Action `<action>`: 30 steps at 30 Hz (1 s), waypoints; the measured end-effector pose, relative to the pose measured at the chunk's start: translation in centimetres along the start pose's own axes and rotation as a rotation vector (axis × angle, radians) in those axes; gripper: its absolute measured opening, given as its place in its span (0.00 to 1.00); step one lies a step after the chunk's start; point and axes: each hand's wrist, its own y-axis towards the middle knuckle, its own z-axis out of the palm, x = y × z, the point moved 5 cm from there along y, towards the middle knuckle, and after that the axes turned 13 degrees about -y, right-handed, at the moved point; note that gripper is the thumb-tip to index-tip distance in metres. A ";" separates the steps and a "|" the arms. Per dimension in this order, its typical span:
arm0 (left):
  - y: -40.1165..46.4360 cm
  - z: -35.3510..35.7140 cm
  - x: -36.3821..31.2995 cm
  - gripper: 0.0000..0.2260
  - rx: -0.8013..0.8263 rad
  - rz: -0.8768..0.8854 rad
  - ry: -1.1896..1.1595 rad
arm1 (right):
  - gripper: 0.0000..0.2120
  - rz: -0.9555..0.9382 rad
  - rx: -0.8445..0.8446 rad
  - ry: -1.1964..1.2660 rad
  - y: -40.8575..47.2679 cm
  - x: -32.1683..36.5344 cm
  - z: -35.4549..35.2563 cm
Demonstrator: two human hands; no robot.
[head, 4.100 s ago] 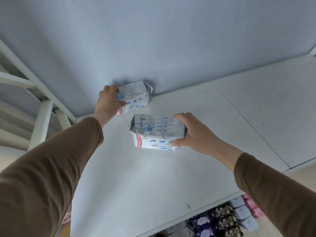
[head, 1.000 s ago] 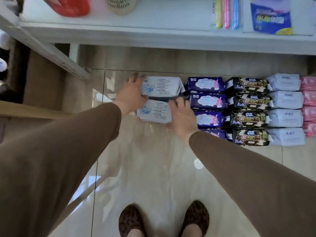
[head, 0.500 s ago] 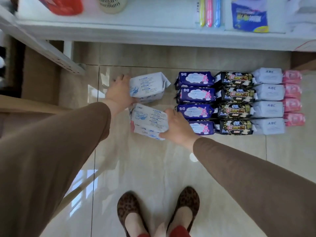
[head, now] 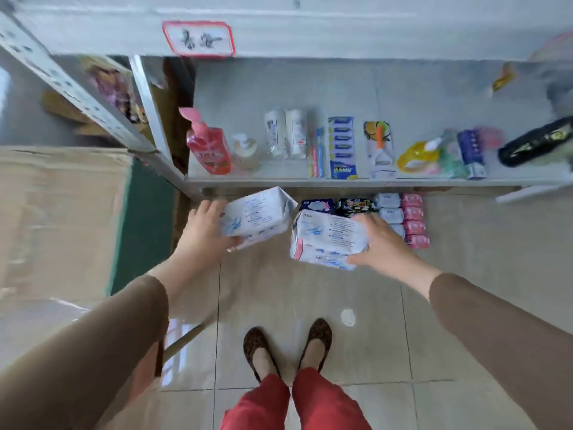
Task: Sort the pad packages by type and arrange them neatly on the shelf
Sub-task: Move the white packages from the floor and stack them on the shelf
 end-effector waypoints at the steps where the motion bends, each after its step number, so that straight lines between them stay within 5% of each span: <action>1: -1.1 -2.5 -2.0 0.35 -0.008 0.024 -0.006 | 0.41 -0.005 -0.024 -0.007 -1.3 0.7 -3.1; 9: -5.8 -17.8 -15.1 0.38 -0.131 0.250 0.022 | 0.45 -0.084 -0.243 -0.070 -8.9 5.2 -22.8; 17: 1.5 -27.9 -25.5 0.38 -0.230 0.400 0.098 | 0.43 -0.158 -0.449 -0.100 -7.1 5.8 -37.2; 30: 21.9 -35.3 -32.3 0.37 -0.252 0.335 0.037 | 0.39 -0.170 -0.499 -0.050 4.6 9.1 -45.7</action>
